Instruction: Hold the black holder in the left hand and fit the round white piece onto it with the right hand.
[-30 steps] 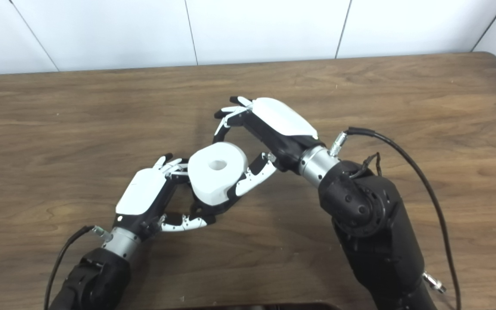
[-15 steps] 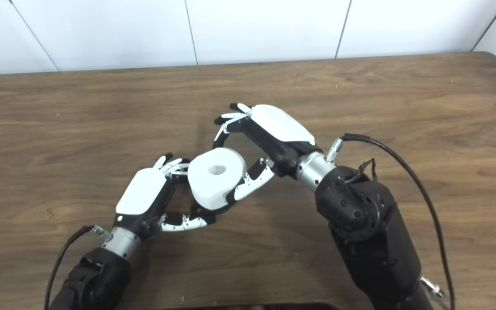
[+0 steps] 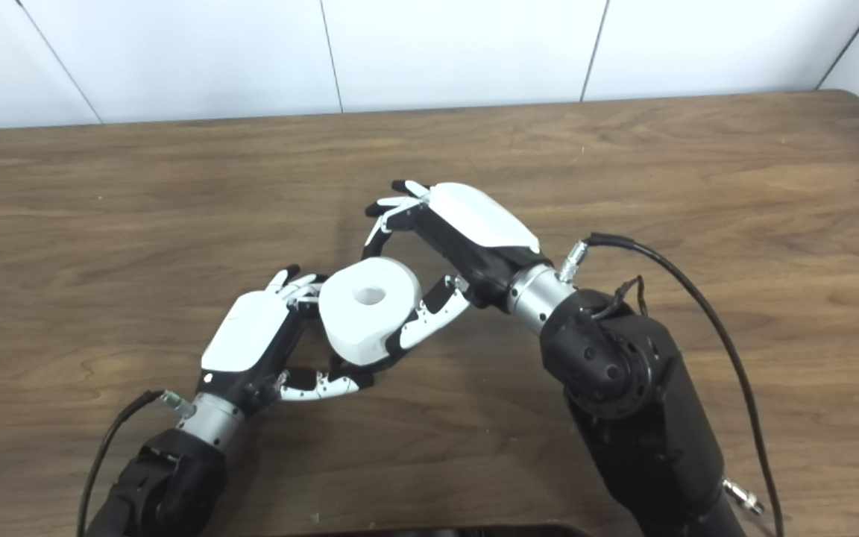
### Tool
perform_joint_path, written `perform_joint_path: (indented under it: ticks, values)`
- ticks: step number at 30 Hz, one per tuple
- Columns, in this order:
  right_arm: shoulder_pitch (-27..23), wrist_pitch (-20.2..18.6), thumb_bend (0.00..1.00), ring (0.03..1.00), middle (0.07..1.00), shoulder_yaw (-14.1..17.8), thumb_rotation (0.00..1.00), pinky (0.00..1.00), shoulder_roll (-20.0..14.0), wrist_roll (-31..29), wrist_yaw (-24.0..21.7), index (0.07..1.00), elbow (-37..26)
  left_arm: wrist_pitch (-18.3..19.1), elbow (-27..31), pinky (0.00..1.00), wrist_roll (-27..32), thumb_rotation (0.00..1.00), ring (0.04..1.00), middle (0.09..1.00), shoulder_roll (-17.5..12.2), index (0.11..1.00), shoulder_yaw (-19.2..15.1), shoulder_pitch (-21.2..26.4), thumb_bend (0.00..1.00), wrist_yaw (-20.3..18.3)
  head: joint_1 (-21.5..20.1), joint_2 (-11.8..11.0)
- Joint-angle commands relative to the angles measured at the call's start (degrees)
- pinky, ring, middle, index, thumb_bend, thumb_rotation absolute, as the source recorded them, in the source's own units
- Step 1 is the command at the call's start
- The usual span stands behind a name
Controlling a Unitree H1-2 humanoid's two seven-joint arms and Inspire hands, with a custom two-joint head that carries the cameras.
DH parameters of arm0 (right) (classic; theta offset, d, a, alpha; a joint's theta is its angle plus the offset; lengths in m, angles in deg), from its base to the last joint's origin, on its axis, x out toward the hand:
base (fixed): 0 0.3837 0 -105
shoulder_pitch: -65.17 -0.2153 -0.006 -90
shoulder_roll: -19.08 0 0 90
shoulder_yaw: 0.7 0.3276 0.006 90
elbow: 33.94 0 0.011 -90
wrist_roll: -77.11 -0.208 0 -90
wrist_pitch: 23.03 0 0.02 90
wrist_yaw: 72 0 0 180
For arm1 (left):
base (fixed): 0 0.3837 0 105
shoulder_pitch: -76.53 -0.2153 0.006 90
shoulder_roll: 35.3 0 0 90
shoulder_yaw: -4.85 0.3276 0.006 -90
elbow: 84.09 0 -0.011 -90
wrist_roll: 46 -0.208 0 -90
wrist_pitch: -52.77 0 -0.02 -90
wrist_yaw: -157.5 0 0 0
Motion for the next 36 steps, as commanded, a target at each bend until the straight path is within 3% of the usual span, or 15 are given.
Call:
perform_joint_path:
  ticks: [1,19,36]
  values:
    - [-1.07,1.38,0.53,0.979,0.864,0.02,0.14,1.00,0.25,0.27,2.16,0.481,-0.13,0.12,-0.16,1.00,-1.08,0.05,0.887,0.805,-0.09,0.487,0.50,0.32,0.52,-0.68,0.02,0.03]
    - [-0.42,2.90,0.53,0.979,0.862,-0.83,0.14,1.00,-1.06,0.73,3.19,0.482,1.43,0.85,0.06,1.00,-1.40,0.05,0.890,0.806,0.47,0.488,0.93,-0.08,0.52,-0.90,-0.32,-0.51]
    - [-1.10,3.03,0.53,0.970,0.852,-3.25,0.14,1.00,-0.05,1.56,4.52,0.481,3.01,0.23,-1.05,1.00,-1.36,0.05,0.887,0.801,0.74,0.487,1.11,0.09,0.52,0.26,-0.54,-1.23]
